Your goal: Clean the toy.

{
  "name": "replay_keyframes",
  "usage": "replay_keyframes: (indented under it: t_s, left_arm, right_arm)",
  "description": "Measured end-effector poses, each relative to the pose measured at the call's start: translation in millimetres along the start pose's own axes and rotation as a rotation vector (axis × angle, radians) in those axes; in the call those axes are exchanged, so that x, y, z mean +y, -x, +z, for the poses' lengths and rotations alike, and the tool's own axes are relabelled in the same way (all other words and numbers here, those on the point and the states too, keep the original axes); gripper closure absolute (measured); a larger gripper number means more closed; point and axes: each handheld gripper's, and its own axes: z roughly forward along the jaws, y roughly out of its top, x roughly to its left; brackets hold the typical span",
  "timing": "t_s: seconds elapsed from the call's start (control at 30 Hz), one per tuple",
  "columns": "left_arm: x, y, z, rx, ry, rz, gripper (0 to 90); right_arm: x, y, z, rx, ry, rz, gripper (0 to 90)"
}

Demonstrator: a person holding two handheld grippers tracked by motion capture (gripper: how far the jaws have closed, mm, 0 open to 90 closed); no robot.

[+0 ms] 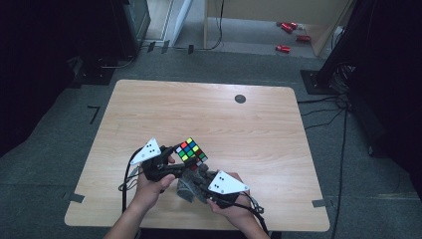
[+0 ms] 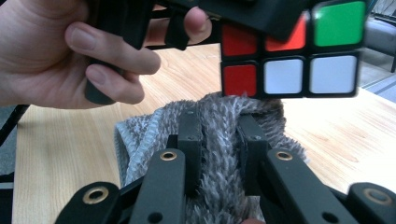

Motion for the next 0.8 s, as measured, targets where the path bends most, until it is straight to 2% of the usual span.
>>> replay_keyframes:
  t_s: [0.03,0.13,0.2,0.27,0.3,0.37,0.4,0.47,0.5,0.53,0.63,0.67,0.77,0.8]
  left_arm:
    - [0.4,0.4,-0.1,-0.008,-0.004,0.0,35.2]
    - [0.4,2.7,1.4,-0.024,-0.011,0.016,35.2]
    - [0.3,2.1,1.8,-0.029,-0.014,0.013,35.2]
    - [0.5,1.2,1.2,-0.032,-0.011,0.01,35.2]
    - [1.2,-0.3,0.3,-0.028,-0.007,0.004,35.2]
    - [1.5,-1.3,-0.2,-0.027,-0.011,0.004,35.2]
    - [1.5,-1.3,-0.4,-0.028,-0.01,0.0,35.2]
    - [1.7,-1.0,-0.8,-0.027,-0.003,0.001,35.2]
    - [2.0,-0.6,-1.2,-0.036,-0.004,-0.004,35.2]
    - [2.0,-0.6,-1.2,-0.036,-0.004,-0.004,35.2]
    - [1.3,0.1,-0.4,-0.039,-0.009,0.004,35.2]
    - [1.1,0.1,0.0,-0.04,-0.009,0.004,35.2]
    - [1.1,0.0,0.0,-0.045,-0.004,0.004,35.2]
    - [1.5,-0.6,-0.5,-0.039,-0.004,0.004,35.2]
  right_arm:
    - [0.7,6.7,-3.8,-0.031,0.011,0.01,77.0]
    - [0.0,20.8,-10.5,-0.078,0.038,0.065,77.2]
    - [-0.4,22.9,-11.5,-0.079,0.042,0.072,77.1]
    - [-0.5,18.2,-11.0,-0.073,0.037,0.056,76.6]
    - [-0.5,9.3,-6.9,-0.03,0.028,0.03,76.3]
    - [-0.6,4.1,-4.2,-0.013,0.023,0.012,76.2]
    - [0.0,-3.1,-0.3,0.004,0.009,-0.022,76.3]
    - [0.4,-3.1,-0.3,0.001,0.007,-0.026,76.5]
    - [0.8,4.0,-3.7,-0.011,0.021,-0.006,76.8]
    - [0.8,4.0,-3.7,-0.011,0.021,-0.006,76.8]
    - [0.3,19.7,-11.6,-0.064,0.052,0.065,77.0]
    - [-0.3,21.7,-12.9,-0.07,0.053,0.074,76.9]
    - [0.0,14.6,-9.8,-0.053,0.042,0.052,76.8]
    - [0.2,4.8,-4.5,-0.012,0.026,0.016,76.6]
